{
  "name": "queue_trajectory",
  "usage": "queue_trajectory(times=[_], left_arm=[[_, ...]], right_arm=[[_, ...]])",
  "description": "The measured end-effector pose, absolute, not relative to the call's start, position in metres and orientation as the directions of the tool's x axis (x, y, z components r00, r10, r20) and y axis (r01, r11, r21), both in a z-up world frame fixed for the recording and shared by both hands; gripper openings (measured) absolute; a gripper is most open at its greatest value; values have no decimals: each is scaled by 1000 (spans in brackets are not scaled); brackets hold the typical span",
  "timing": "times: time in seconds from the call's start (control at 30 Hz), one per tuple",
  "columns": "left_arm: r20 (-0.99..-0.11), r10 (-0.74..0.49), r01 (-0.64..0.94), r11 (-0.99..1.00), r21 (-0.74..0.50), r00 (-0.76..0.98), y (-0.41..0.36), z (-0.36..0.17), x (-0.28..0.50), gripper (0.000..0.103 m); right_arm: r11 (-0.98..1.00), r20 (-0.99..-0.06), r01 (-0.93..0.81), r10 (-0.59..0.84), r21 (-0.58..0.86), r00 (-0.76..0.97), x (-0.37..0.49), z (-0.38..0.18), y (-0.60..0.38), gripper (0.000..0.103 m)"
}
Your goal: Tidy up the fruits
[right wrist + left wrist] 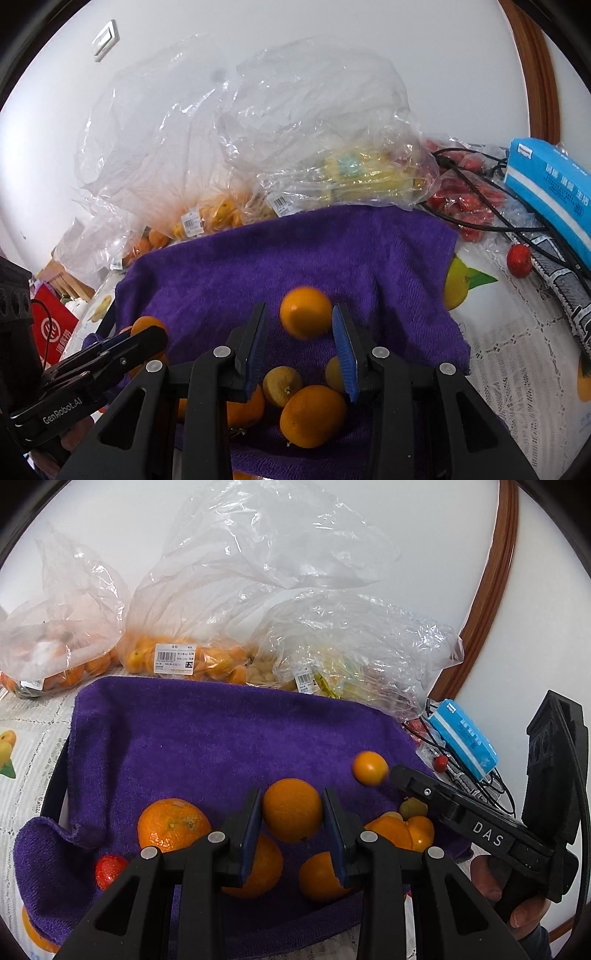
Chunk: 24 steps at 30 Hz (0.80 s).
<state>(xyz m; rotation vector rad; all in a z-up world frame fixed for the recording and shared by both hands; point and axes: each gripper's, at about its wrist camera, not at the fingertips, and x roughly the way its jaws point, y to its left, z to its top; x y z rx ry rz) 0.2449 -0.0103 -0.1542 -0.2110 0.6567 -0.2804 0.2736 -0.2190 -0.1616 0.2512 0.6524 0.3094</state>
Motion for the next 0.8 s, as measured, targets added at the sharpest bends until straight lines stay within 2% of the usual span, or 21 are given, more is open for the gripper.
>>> queue_trajectory(times=[0.03, 0.1, 0.17, 0.2, 0.43, 0.57, 0.67, 0.8], left_arm=[[-566, -319, 187, 942, -279, 760, -10, -154, 244, 33], [-562, -320, 188, 941, -281, 763, -9, -153, 243, 44], [-560, -317, 184, 942, -281, 765, -8, -152, 243, 46], [-561, -314, 181, 942, -281, 766, -8, -152, 243, 47], [-548, -271, 157, 956, -247, 791, -6, -148, 236, 49], [-528, -214, 127, 972, -197, 822, -7, -141, 222, 50], [-562, -153, 84, 986, -147, 813, -7, -135, 209, 50], [-576, -185, 105, 980, -168, 796, -5, -115, 178, 51]], right_arm=[[927, -552, -200, 352, 317, 756, 273, -161, -219, 37], [932, -547, -195, 339, 305, 765, 270, -159, -219, 37], [938, -539, -185, 321, 292, 779, 266, -156, -220, 38], [941, -536, -178, 312, 287, 785, 265, -154, -220, 43], [949, -517, -156, 282, 274, 808, 250, -138, -222, 55], [960, -524, -125, 243, 252, 817, 234, -122, -219, 55], [966, -541, -73, 199, 247, 817, 214, -112, -221, 56], [968, -561, -22, 164, 251, 812, 179, -100, -229, 58]])
